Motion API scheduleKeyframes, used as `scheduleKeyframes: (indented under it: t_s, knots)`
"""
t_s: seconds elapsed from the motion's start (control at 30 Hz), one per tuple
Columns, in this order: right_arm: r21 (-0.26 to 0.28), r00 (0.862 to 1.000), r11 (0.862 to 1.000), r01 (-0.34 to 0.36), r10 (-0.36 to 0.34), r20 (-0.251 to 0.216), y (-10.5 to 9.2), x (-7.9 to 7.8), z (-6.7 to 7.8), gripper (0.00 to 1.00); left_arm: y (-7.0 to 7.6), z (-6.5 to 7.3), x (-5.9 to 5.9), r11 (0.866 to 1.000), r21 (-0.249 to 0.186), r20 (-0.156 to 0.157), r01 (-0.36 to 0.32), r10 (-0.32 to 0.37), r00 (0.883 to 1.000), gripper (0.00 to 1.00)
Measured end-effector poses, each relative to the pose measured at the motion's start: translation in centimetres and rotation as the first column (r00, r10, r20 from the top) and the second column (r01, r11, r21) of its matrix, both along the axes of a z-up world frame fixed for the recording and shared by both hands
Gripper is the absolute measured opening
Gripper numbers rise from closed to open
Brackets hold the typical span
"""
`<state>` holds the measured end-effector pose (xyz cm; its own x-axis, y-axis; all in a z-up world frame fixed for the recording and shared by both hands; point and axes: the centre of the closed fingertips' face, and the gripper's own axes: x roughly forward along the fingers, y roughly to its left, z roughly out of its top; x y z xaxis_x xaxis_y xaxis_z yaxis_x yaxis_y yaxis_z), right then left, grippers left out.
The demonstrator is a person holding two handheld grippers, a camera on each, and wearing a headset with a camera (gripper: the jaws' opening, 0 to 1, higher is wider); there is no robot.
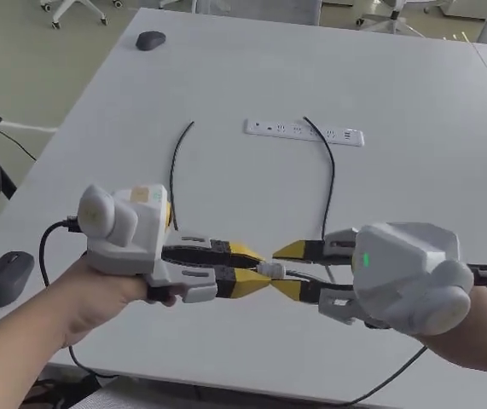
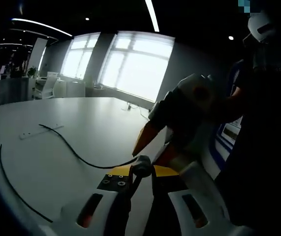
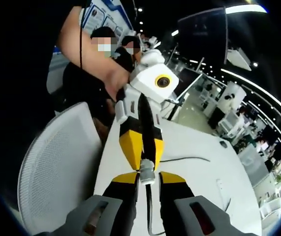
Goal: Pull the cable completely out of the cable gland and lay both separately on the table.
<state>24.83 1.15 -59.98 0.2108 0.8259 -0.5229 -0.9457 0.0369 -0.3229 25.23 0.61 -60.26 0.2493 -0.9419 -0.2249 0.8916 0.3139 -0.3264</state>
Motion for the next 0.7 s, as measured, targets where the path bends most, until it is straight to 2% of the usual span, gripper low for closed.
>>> scheduleKeyframes:
  t_s: [0.07,0.13,0.17,0.2,0.23,0.27,0.3,0.33,0.43,0.57,0.6,0.63,0.7]
  knots:
    - [0.037,0.999,0.999,0.016,-0.015,-0.031,-0.3,0.1,0.7,0.13,0.0,0.1,0.0,1.0,0.005,0.009,-0.002,0.002,1.0,0.15]
    - [0.068,0.994,0.995,0.072,-0.066,-0.085,-0.8,0.6,1.2,0.15,0.1,0.1,0.0,1.0,0.015,0.014,-0.001,0.001,1.0,0.15]
    - [0.073,0.987,0.99,0.117,-0.107,-0.122,-1.1,0.9,1.4,0.17,0.1,0.1,0.0,1.0,0.017,0.016,-0.002,0.002,1.0,0.15]
    - [0.072,0.971,0.982,0.176,-0.162,-0.174,-1.6,1.4,1.5,0.18,0.1,0.1,0.0,1.0,0.016,0.016,-0.004,0.004,1.0,0.15]
    - [0.075,0.963,0.977,0.202,-0.184,-0.194,-1.8,1.6,1.6,0.19,0.1,0.1,0.0,1.0,0.016,0.016,-0.005,0.005,1.0,0.15]
    - [0.087,0.966,0.975,0.204,-0.186,-0.181,-1.9,1.9,1.8,0.18,0.1,0.1,0.0,1.0,0.015,0.014,-0.008,0.008,1.0,0.15]
    - [0.08,0.97,0.977,0.2,-0.186,-0.156,-2.0,1.9,1.8,0.16,0.1,0.1,-0.1,1.0,0.017,0.015,-0.01,0.01,1.0,0.15]
    - [0.069,0.968,0.975,0.211,-0.199,-0.15,-2.2,2.0,1.7,0.16,0.1,0.1,-0.1,1.0,0.017,0.015,-0.011,0.011,1.0,0.15]
    - [0.019,0.967,0.977,0.212,-0.207,-0.147,-2.3,1.4,0.7,0.16,0.1,0.2,0.0,1.0,0.015,0.014,-0.016,0.016,1.0,0.15]
    - [-0.052,0.974,0.977,0.207,-0.211,-0.083,-2.3,0.8,-0.5,0.13,0.1,0.4,0.3,1.0,0.014,0.013,-0.022,0.022,1.0,0.15]
    - [-0.057,0.973,0.975,0.217,-0.22,-0.063,-2.4,0.9,-0.6,0.11,0.1,0.5,0.3,1.0,0.013,0.013,-0.024,0.024,1.0,0.15]
    - [-0.05,0.972,0.971,0.234,-0.235,-0.023,-2.4,1.3,-0.4,0.07,0.0,0.6,0.4,1.0,0.013,0.013,-0.025,0.025,1.0,0.15]
    - [-0.05,0.972,0.971,0.233,-0.234,-0.018,-2.2,1.0,-0.7,0.05,0.1,0.7,0.6,0.999,0.015,0.013,-0.031,0.031,0.999,0.15]
